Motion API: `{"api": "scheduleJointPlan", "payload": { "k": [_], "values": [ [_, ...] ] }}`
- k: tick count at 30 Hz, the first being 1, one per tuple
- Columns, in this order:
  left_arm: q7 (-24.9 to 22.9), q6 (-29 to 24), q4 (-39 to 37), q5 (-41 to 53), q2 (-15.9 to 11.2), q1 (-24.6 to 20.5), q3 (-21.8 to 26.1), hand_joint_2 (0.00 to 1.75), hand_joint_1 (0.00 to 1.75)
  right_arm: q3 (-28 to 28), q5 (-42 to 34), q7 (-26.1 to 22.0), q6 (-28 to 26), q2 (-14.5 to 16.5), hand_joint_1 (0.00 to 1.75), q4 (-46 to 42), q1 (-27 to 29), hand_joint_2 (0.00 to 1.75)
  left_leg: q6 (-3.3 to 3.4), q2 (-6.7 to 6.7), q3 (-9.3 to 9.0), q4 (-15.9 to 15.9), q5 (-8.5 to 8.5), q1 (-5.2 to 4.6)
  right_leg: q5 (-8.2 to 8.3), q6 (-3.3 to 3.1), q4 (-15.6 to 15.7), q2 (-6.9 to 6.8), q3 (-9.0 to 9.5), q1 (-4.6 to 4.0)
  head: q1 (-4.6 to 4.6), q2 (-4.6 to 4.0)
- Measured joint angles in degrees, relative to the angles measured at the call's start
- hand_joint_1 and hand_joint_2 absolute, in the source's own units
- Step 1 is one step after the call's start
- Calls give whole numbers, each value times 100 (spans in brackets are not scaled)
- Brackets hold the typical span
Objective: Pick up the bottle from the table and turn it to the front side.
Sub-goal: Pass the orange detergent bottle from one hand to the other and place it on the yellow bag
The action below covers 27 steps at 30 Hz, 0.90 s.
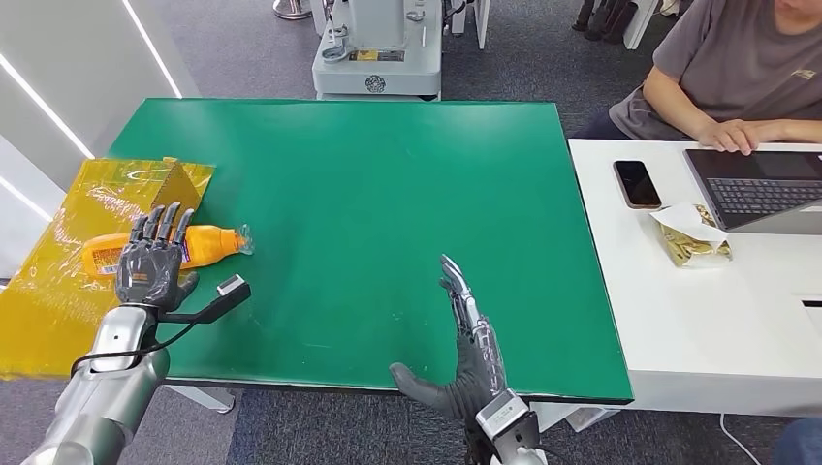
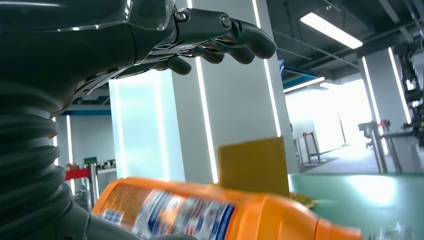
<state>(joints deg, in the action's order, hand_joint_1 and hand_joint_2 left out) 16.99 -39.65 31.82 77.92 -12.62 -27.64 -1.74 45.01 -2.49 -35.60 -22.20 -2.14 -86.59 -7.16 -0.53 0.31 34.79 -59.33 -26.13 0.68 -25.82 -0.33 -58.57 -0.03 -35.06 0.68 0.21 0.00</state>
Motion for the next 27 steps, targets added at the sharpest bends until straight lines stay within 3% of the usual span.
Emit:
{"api": "scheduleJointPlan", "payload": {
  "k": [9,14,20,24,27],
  "values": [
    [2077,-2,893,-941,530,66,1466,175,0,60,-262,-191,-1,-26,0,176,-127,175,0,0,0,-1,0,0,0,0,0,0,0,0,1,0],
    [2264,-15,1602,-1979,759,178,1658,175,0,108,-360,-246,0,-50,0,250,-194,175,0,-2,1,-1,0,0,0,0,0,-2,0,0,1,0],
    [2306,-26,2634,-3619,964,350,1381,175,0,190,-510,-300,-1,-81,0,368,-320,175,0,-3,0,-3,0,0,1,0,1,-4,0,0,0,0],
    [2324,-47,3392,-5149,1120,439,817,175,0,249,-556,-378,-91,-94,0,471,-439,175,1,-11,0,-5,0,-1,1,1,2,-12,4,1,0,0],
    [2325,-48,3798,-6265,1197,499,140,175,0,272,-500,-414,-257,-94,0,539,-492,175,1,-17,2,-6,0,-1,1,1,3,-19,8,1,1,0]
  ]
}}
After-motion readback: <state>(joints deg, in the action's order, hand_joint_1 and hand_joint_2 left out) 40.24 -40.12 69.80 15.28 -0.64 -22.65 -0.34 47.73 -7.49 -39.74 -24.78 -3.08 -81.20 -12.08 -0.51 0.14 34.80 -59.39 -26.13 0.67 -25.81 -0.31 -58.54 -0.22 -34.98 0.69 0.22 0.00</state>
